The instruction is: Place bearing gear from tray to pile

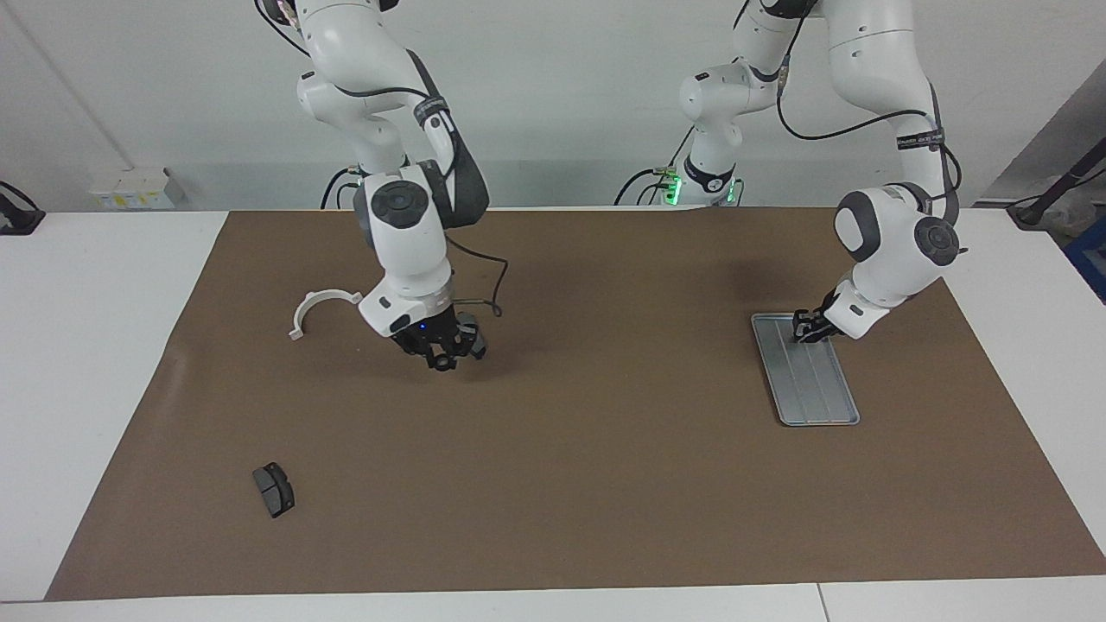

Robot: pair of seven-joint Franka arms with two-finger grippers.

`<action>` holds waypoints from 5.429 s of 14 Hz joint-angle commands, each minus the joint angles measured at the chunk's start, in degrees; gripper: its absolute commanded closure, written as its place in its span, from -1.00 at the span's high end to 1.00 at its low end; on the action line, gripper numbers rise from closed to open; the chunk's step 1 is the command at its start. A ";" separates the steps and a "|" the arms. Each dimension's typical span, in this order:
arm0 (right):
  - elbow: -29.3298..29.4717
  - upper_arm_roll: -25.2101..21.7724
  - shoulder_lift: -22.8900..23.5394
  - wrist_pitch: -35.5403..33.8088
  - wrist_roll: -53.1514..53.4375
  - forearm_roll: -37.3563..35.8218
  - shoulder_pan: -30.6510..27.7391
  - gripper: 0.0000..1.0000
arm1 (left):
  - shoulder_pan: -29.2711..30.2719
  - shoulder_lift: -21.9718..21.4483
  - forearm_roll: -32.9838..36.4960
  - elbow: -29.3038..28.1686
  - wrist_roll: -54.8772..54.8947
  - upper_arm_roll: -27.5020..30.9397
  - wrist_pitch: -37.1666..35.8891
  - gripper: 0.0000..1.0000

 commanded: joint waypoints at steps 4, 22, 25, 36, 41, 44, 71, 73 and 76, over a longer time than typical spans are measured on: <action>-10.36 0.98 -3.29 6.66 -14.71 0.24 -13.65 -1.00 | 0.76 -1.01 0.87 -1.56 0.49 -0.35 1.50 -0.47; -3.35 1.33 1.28 11.86 -19.30 2.18 -18.25 1.00 | -5.90 -2.77 0.87 9.69 -12.84 -1.14 -9.83 -1.00; 2.02 2.82 -1.26 -0.08 -19.13 2.09 -18.07 1.00 | -11.96 -3.21 0.78 9.69 -23.90 -1.23 -10.27 -1.00; 8.50 2.91 -14.28 -23.63 -16.40 1.30 -17.37 1.00 | -33.32 1.26 -0.10 9.07 -57.93 -1.58 2.71 -1.00; 10.12 4.05 -14.72 -29.28 -16.40 1.39 -17.37 1.00 | -39.75 5.05 -3.51 9.25 -65.16 -1.67 12.75 -0.75; 9.67 4.32 -14.90 -29.29 -16.40 1.74 -17.37 1.00 | -41.42 4.79 -4.93 9.25 -65.25 -1.58 12.14 0.33; 28.40 4.32 20.78 -8.12 23.41 -3.89 16.99 1.00 | -4.87 -7.52 0.08 20.31 -19.54 -0.79 -16.78 1.00; 28.22 4.32 21.14 -6.27 23.67 -3.71 18.23 0.96 | -4.77 -7.78 0.17 22.42 -20.86 -0.79 -17.03 1.00; 25.86 4.32 20.79 -6.09 23.67 -3.71 19.63 0.81 | -4.95 -8.22 0.17 24.54 -21.04 -0.97 -17.22 1.00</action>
